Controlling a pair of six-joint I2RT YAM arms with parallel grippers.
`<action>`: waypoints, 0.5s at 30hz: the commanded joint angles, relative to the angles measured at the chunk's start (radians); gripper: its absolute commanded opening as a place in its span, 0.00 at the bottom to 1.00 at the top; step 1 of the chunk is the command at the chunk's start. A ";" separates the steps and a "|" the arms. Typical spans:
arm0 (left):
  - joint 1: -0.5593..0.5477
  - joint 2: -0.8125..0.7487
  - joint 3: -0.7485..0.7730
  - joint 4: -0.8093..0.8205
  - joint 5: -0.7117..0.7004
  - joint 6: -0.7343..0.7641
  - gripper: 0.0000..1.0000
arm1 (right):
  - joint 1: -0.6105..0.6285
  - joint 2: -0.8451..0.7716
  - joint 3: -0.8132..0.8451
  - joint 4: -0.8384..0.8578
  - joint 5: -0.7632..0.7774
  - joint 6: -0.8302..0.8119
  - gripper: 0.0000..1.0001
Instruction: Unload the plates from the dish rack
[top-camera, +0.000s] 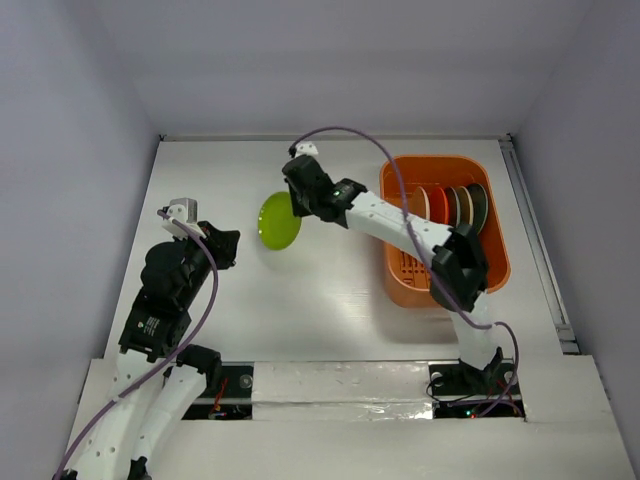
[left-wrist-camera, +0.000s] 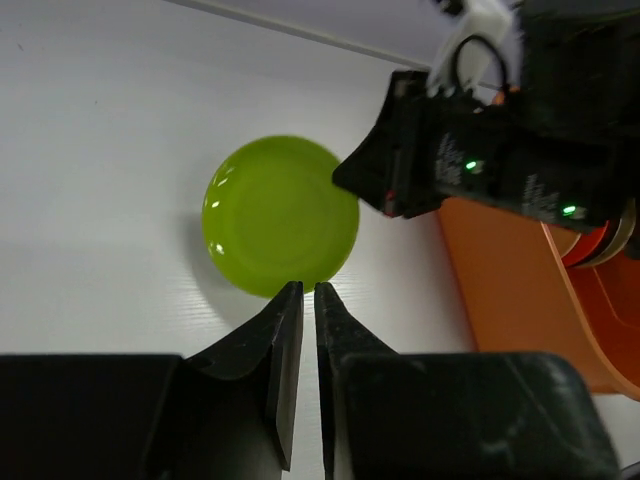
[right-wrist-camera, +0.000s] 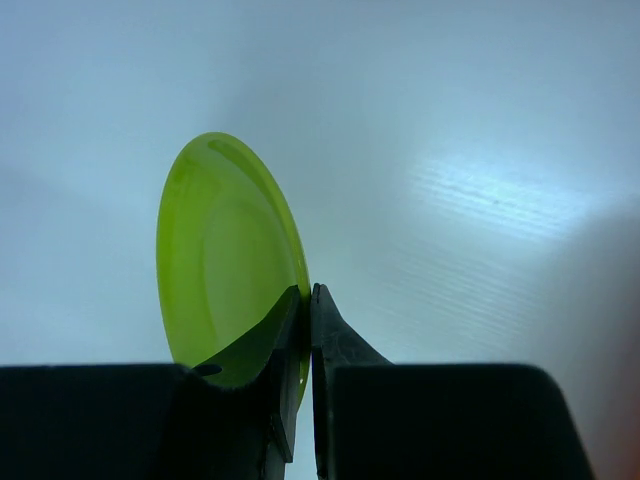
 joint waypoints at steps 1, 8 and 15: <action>-0.006 -0.008 0.003 0.021 -0.019 -0.007 0.08 | 0.002 0.017 0.046 0.103 -0.059 0.074 0.00; -0.006 -0.003 0.003 0.022 -0.016 -0.009 0.24 | 0.002 0.086 -0.096 0.167 -0.060 0.125 0.00; -0.006 0.000 0.001 0.022 -0.015 -0.007 0.29 | 0.002 0.137 -0.174 0.180 -0.019 0.163 0.23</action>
